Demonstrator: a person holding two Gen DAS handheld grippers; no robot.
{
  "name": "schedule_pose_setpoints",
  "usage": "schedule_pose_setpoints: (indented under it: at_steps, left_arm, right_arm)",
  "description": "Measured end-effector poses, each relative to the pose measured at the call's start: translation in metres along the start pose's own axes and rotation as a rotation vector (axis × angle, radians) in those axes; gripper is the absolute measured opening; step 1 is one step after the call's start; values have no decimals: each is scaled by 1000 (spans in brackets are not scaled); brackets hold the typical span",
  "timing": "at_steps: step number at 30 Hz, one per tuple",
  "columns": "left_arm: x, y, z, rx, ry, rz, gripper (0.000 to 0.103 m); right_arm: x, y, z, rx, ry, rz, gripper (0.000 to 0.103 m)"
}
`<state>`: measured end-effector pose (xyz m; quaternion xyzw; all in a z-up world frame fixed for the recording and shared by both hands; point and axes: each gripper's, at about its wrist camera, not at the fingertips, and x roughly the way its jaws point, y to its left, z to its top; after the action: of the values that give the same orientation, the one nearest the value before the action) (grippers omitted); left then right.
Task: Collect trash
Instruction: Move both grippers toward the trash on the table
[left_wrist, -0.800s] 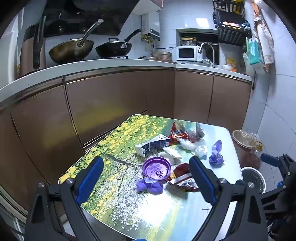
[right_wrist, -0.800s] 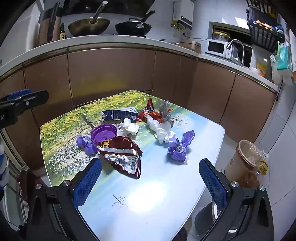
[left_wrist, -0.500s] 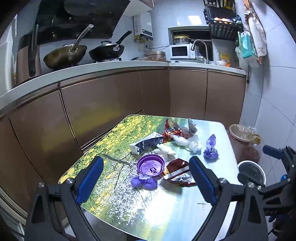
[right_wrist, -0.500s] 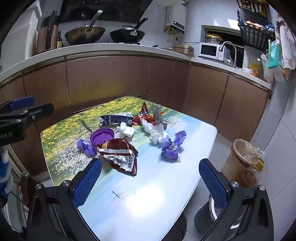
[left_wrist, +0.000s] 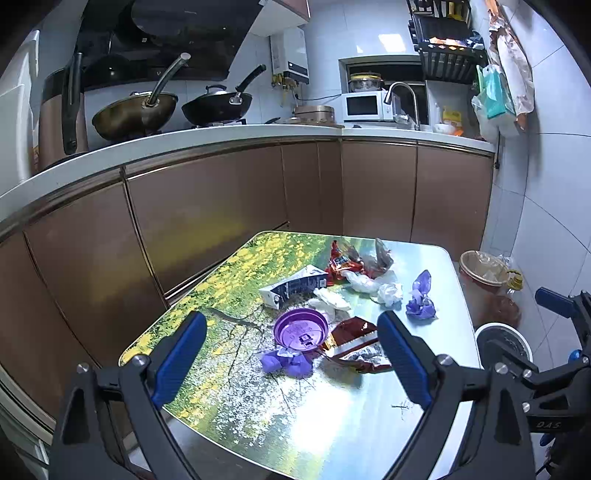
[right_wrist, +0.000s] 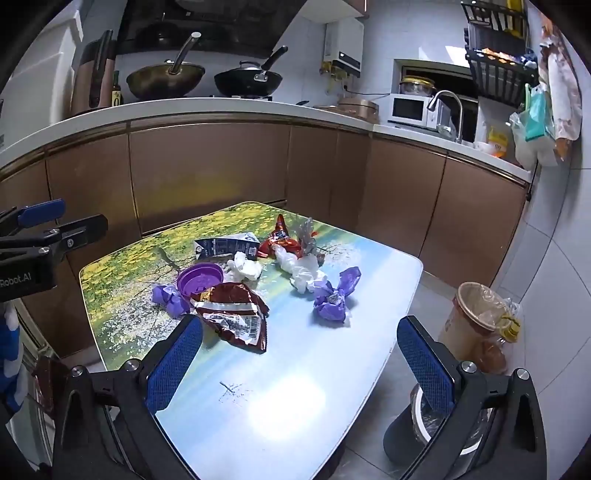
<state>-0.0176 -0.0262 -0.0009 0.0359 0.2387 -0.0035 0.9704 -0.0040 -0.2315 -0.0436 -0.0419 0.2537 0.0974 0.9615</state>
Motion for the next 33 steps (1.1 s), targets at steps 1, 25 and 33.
schedule_pose_setpoints:
  at_steps: [1, 25, 33]
  left_arm:
    - [0, -1, 1, 0, 1, -4, 93]
    - [54, 15, 5, -33, 88, 11, 93]
    - [67, 20, 3, -102, 101, 10, 93]
  right_arm:
    - [-1, 0, 0, -1, -1, -6, 103]
    - [32, -31, 12, 79, -25, -3, 103]
    - [54, -54, 2, 134, -1, 72, 103]
